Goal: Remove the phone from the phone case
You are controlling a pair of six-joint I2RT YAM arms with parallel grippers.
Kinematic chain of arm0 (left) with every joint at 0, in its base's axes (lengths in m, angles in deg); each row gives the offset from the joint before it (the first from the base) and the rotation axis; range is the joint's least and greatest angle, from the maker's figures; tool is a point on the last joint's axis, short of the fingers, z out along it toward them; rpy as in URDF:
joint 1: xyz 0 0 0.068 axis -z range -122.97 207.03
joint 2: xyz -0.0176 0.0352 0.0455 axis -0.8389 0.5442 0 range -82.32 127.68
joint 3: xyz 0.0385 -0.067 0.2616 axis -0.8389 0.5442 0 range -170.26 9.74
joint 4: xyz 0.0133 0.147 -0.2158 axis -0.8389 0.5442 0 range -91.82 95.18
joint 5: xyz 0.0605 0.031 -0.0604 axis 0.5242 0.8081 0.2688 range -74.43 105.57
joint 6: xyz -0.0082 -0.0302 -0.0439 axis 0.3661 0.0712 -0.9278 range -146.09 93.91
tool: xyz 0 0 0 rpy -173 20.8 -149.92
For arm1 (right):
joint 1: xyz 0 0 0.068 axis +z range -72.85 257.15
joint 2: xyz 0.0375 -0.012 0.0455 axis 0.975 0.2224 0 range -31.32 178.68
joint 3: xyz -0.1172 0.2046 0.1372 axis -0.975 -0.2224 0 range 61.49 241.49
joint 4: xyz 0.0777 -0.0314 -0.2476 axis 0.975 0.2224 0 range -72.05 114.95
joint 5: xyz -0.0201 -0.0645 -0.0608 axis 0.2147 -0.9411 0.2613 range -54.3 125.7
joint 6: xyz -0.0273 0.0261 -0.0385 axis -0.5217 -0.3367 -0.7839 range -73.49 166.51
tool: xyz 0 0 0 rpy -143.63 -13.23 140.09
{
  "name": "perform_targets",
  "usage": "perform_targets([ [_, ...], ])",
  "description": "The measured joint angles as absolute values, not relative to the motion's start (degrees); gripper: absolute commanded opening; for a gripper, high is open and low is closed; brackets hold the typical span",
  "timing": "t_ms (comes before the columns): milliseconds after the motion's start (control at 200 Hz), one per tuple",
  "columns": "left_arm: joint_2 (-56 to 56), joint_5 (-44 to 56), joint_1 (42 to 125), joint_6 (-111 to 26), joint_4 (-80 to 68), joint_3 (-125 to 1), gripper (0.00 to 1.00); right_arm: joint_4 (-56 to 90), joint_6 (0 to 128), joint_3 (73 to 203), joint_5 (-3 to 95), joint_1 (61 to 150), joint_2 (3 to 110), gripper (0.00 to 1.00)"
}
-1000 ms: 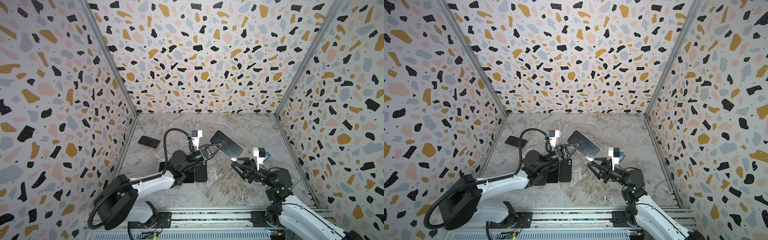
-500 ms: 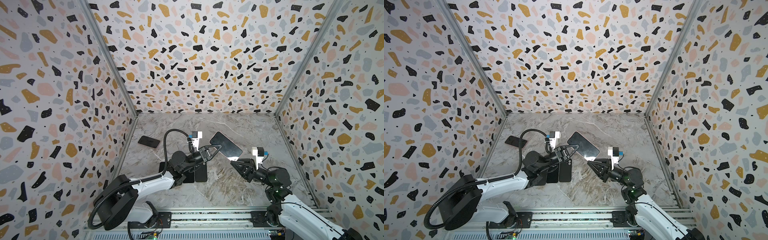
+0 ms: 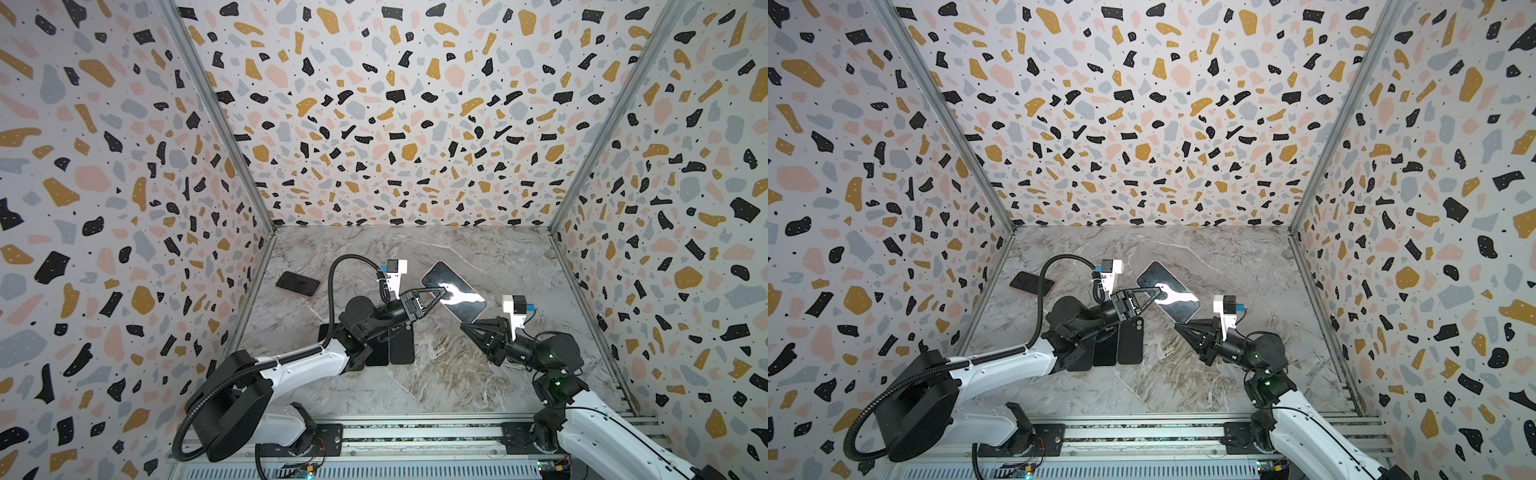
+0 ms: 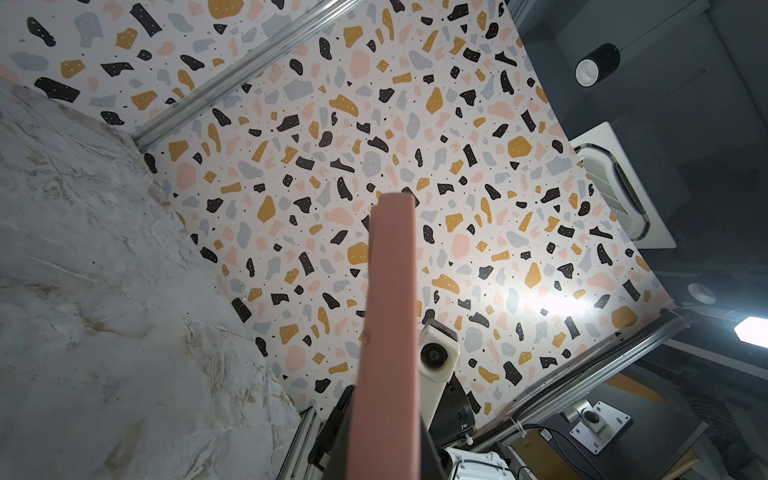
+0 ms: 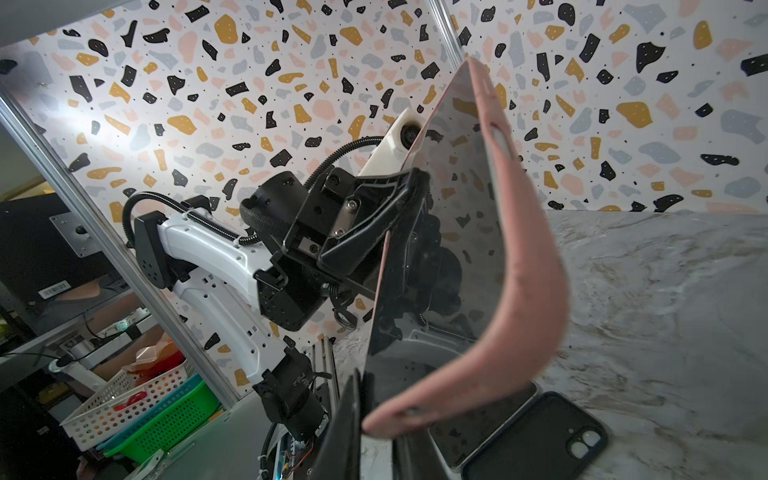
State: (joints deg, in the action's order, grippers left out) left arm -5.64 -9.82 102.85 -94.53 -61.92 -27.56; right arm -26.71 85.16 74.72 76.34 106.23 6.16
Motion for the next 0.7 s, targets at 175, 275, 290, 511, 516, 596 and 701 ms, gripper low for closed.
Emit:
perform_targets([
  [175, -6.36, -11.26, 102.5, -91.5, -56.65, -29.74, 0.0, -19.3, 76.42, 76.29, 73.91, 106.41, 3.84, 0.0],
  [275, -6.45, -11.67, 102.41, -89.66, -53.9, -30.82, 0.0, -16.88, 72.49, 76.54, 72.69, 106.65, 3.12, 0.0],
  [290, -6.47, -11.76, 102.39, -89.46, -53.48, -30.99, 0.0, -16.53, 71.92, 76.56, 72.43, 106.71, 3.03, 0.0],
  [511, -7.06, -12.94, 102.28, -86.99, -50.12, -32.91, 0.0, -15.89, 65.36, 76.56, 69.85, 107.91, 1.7, 0.0],
  [516, -7.08, -12.96, 102.28, -86.95, -50.07, -32.94, 0.0, -15.89, 65.3, 76.56, 69.81, 107.96, 1.67, 0.0],
  [596, -7.67, -12.83, 102.31, -86.86, -49.2, -33.35, 0.0, -15.85, 61.93, 76.45, 68.04, 108.55, 1.28, 0.0],
  [701, -8.06, -12.59, 102.31, -86.56, -47.78, -33.4, 0.0, -16.18, 58.04, 75.77, 65.41, 109.31, 1.46, 0.0],
])
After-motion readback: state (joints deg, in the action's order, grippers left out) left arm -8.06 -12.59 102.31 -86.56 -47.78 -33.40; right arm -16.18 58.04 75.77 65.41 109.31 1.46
